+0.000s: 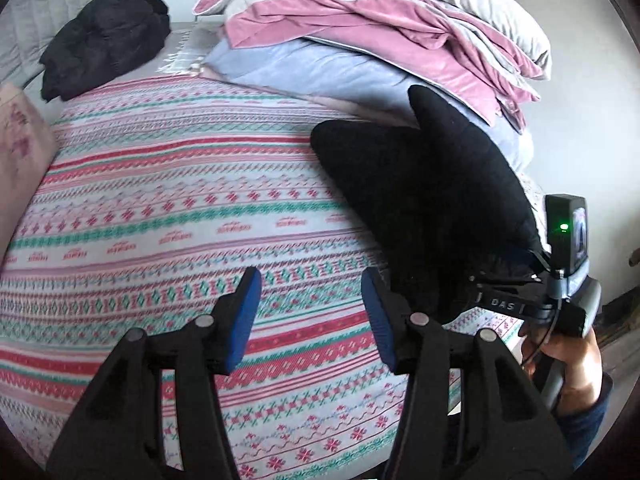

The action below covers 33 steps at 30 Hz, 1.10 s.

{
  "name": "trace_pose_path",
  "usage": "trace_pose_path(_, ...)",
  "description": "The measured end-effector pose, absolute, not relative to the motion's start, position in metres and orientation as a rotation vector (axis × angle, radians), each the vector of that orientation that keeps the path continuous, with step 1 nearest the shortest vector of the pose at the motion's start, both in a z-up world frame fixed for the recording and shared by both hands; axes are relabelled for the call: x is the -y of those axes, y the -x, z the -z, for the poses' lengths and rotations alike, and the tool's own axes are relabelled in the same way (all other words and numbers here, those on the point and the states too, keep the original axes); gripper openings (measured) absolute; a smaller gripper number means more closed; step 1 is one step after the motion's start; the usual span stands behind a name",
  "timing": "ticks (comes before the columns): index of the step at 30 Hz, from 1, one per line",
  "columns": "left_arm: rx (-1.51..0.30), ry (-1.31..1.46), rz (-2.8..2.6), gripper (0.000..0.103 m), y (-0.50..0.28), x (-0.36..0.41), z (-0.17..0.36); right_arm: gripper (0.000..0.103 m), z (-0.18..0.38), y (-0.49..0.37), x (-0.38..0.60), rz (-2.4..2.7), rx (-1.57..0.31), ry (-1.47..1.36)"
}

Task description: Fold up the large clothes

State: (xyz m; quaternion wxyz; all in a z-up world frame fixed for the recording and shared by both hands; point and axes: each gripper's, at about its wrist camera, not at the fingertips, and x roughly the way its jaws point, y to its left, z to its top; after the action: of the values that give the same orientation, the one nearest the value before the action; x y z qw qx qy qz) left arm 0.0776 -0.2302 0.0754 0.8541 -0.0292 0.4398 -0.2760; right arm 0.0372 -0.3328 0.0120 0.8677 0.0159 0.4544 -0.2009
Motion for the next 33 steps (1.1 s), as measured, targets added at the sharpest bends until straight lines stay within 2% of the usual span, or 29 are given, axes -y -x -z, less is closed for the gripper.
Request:
trace_pose_path(4, -0.959, 0.066, 0.584, 0.053, -0.065, 0.227, -0.067, 0.095, -0.011, -0.015, 0.318, 0.492, -0.886, -0.045)
trace_pose_path(9, -0.904, -0.002, 0.560, 0.055, -0.046, 0.232, -0.066, 0.095, -0.026, 0.027, 0.287, 0.594, -0.757, -0.047)
trace_pose_path(10, -0.892, -0.010, 0.554, 0.057, -0.042, 0.233, -0.067, 0.095, -0.028, 0.036, 0.281, 0.605, -0.739, -0.036)
trace_pose_path(14, -0.837, -0.029, 0.534, 0.080, -0.028, 0.239, -0.070, 0.095, -0.040, 0.072, 0.261, 0.629, -0.639, -0.054)
trace_pose_path(23, -0.690, -0.184, 0.507, 0.088, 0.001, 0.260, -0.077, 0.097, -0.052, 0.099, 0.240, 0.685, -0.608, -0.028)
trace_pose_path(33, -0.764, -0.169, 0.508, 0.091, -0.003, 0.274, -0.070, 0.099, -0.056, 0.100, 0.241, 0.735, -0.617, -0.018)
